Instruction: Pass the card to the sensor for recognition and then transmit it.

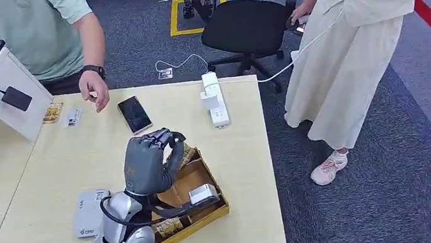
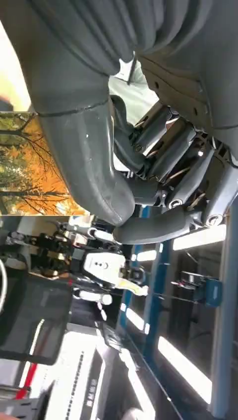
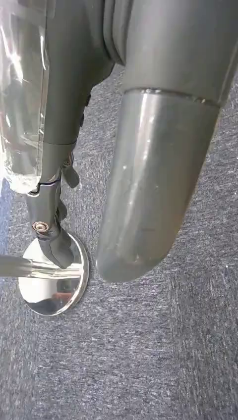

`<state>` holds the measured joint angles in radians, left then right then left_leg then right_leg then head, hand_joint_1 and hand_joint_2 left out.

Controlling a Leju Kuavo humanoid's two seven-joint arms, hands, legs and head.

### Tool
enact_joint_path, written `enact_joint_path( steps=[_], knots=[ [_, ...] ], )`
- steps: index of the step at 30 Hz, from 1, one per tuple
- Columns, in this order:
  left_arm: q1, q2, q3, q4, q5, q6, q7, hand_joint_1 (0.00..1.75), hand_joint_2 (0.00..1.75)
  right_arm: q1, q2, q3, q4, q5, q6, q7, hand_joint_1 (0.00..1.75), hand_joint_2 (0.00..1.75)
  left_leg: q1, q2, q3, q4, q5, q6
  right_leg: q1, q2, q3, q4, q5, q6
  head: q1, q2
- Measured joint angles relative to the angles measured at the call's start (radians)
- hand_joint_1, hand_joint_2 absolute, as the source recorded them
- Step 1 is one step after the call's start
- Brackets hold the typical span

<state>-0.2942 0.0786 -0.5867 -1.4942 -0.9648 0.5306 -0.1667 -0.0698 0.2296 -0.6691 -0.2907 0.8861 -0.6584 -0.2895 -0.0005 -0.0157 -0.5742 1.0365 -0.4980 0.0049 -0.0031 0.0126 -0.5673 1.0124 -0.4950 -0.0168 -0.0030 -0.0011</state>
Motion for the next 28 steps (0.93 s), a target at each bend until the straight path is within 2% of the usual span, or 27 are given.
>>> enact_joint_path(
  steps=[10, 20, 28],
  knots=[
    [-0.145, -0.062, 0.040, 0.161, -0.008, 0.023, 0.036, 1.75, 1.75, -0.001, 0.000, 0.017, 0.008, 0.018, 0.002, 0.007, 0.00, 0.00, 0.000, 0.000, 0.000, 0.000, 0.000, 0.000, 0.000, 0.000, 0.000, 0.000, 0.000, 0.000, 0.000, 0.000],
    [-0.226, -0.081, 0.049, 0.274, -0.030, 0.024, 0.055, 1.75, 1.75, -0.002, 0.000, 0.029, 0.018, 0.035, 0.005, 0.018, 0.00, 0.00, 0.000, 0.000, 0.000, 0.000, 0.000, 0.000, 0.000, 0.000, 0.000, 0.000, 0.000, 0.000, 0.000, 0.000],
    [-0.305, -0.078, 0.080, 0.399, -0.085, 0.054, 0.107, 1.75, 1.75, -0.002, 0.000, 0.047, 0.024, 0.044, 0.015, 0.018, 0.00, 0.00, 0.000, 0.000, 0.000, 0.000, 0.001, 0.000, 0.000, 0.000, 0.000, 0.001, 0.000, 0.000, 0.000, 0.000]
  ],
)
